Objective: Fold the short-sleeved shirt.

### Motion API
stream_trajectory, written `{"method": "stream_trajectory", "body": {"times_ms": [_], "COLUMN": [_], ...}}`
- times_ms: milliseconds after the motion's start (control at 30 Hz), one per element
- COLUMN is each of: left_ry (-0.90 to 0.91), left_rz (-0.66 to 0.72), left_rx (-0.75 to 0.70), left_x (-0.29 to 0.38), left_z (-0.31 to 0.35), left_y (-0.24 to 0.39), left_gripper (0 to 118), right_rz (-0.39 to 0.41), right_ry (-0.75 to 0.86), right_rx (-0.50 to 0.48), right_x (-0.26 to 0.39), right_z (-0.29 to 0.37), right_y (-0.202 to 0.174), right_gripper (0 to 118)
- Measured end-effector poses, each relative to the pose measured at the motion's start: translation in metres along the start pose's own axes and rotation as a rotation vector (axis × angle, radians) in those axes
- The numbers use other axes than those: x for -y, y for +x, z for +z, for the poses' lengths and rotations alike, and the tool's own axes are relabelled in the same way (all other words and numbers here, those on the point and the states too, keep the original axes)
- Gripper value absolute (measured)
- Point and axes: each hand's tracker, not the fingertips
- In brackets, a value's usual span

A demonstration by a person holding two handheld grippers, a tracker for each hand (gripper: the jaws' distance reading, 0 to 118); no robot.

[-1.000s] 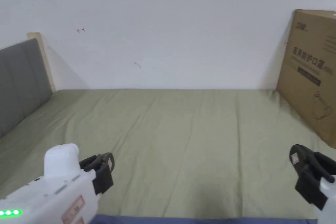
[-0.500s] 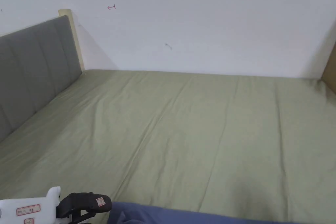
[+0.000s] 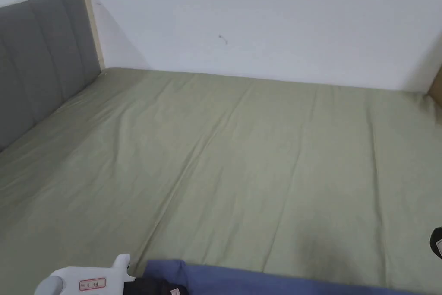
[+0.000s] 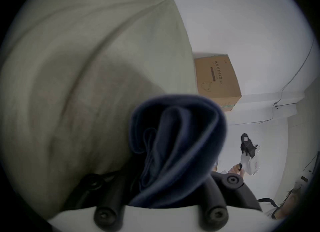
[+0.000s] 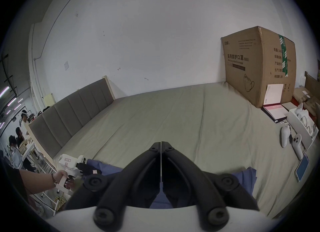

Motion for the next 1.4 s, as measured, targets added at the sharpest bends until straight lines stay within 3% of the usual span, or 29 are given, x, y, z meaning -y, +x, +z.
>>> {"method": "stream_trajectory", "body": {"times_ms": [100,233,367,433,567,633,667,700,733,767,933,1100,1133,1167,1200,1233,1400], "left_ry": [0.029,0.048,0.179,0.172,0.078,0.008,-0.019,-0.052,-0.090,-0.118,-0.155,-0.005,0.019,0.046,0.045,0.032,-0.106], "left_rz": [-0.099,-0.390,-0.853,-0.911,-0.631,-0.571,-0.537,-0.502,-0.461,-0.438,-0.336,-0.409,-0.435,-0.460,-0.467,-0.460,-0.392], "left_rx": [-0.148,-0.470,-1.200,-1.130,-0.706,-0.531,-0.476,-0.447,-0.411,-0.408,-0.410,-0.438,-0.461,-0.489,-0.506,-0.519,-0.435], "left_x": [0.005,0.026,0.071,0.084,0.094,0.096,0.097,0.096,0.096,0.095,0.092,0.091,0.093,0.097,0.099,0.100,0.110], "left_z": [0.002,0.017,0.002,-0.002,-0.034,-0.061,-0.080,-0.096,-0.115,-0.131,-0.162,-0.113,-0.102,-0.095,-0.094,-0.098,-0.140], "left_y": [0.024,0.094,0.149,0.166,0.211,0.229,0.234,0.235,0.237,0.236,0.229,0.239,0.241,0.241,0.239,0.235,0.208], "left_gripper": [9,9,9,9,9,14,29,59,105,115,111,107,92,64,25,1,1], "right_rz": [0.010,0.013,0.022,0.026,0.027,0.025,0.019,0.013,0.008,0.004,-0.010,-0.056,-0.062,-0.065,-0.066,-0.067,-0.092], "right_ry": [-0.014,-0.013,-0.007,-0.010,-0.013,-0.009,-0.006,-0.004,-0.002,-0.001,0.005,0.010,0.010,0.010,0.010,0.009,0.005], "right_rx": [0.003,-0.010,-0.019,-0.021,-0.035,-0.038,-0.045,-0.052,-0.055,-0.057,-0.051,-0.039,-0.037,-0.035,-0.036,-0.035,-0.036], "right_x": [0.001,0.001,0.002,0.005,0.008,0.008,0.008,0.009,0.010,0.010,0.012,0.013,0.014,0.016,0.016,0.017,0.018], "right_z": [0.001,0.009,0.020,0.025,0.040,0.048,0.052,0.056,0.060,0.062,0.076,0.081,0.081,0.081,0.080,0.079,0.077], "right_y": [-0.007,-0.010,-0.010,-0.010,-0.006,0.002,0.004,0.006,0.007,0.012,0.025,0.041,0.044,0.047,0.048,0.050,0.055], "right_gripper": [0,0,0,0,0,0,0,0,0,0,0,0,0,0,0,0,0]}}
